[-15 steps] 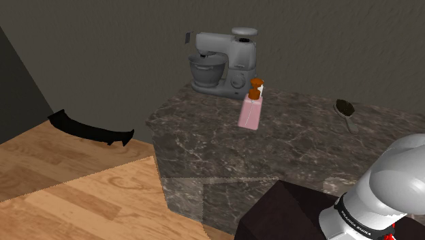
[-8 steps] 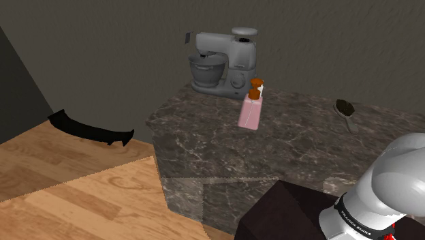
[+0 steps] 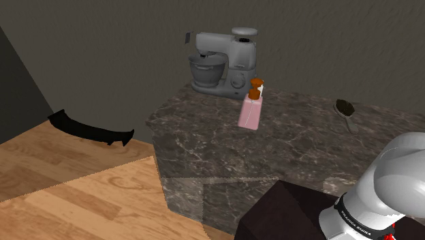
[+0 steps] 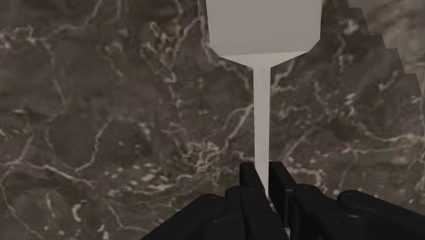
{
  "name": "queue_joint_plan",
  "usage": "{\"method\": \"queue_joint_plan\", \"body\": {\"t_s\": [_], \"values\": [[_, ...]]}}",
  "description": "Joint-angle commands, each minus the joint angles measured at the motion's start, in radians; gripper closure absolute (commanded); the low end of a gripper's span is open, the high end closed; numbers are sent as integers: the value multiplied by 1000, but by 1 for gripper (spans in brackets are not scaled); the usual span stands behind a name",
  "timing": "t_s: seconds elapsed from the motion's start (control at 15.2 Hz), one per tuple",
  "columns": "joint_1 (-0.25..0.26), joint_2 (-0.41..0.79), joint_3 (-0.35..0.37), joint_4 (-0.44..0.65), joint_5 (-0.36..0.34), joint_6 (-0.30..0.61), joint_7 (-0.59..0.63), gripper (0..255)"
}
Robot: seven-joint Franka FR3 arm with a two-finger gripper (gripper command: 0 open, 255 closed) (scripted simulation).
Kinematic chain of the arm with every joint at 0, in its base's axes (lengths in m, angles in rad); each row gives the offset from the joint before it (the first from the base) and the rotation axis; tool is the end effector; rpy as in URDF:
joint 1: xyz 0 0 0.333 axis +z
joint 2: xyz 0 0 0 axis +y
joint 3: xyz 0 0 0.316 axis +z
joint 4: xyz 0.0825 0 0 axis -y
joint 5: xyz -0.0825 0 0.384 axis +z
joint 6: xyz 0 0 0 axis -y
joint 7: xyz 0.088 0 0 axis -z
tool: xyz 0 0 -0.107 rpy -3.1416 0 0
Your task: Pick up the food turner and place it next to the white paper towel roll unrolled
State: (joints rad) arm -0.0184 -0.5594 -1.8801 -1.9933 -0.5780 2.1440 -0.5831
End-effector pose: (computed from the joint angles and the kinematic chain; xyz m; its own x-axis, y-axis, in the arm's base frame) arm -0.2544 -0.5337 0.3539 0.4976 -0.8649 0.0664 -0.8668 -0.4987 -0.0007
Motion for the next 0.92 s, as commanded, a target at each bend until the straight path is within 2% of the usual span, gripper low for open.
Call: {"method": "queue_joint_plan", "body": {"t_s": [0.0,0.46,0.53,0.86], "values": [[6,-5,-8,-1,-6,5,2,255],[6,-5,-8,-1,-6,5,2,255],[6,-5,-8,-1,-6,5,2,0],[6,-5,-8,-1,-6,5,2,0]]}}
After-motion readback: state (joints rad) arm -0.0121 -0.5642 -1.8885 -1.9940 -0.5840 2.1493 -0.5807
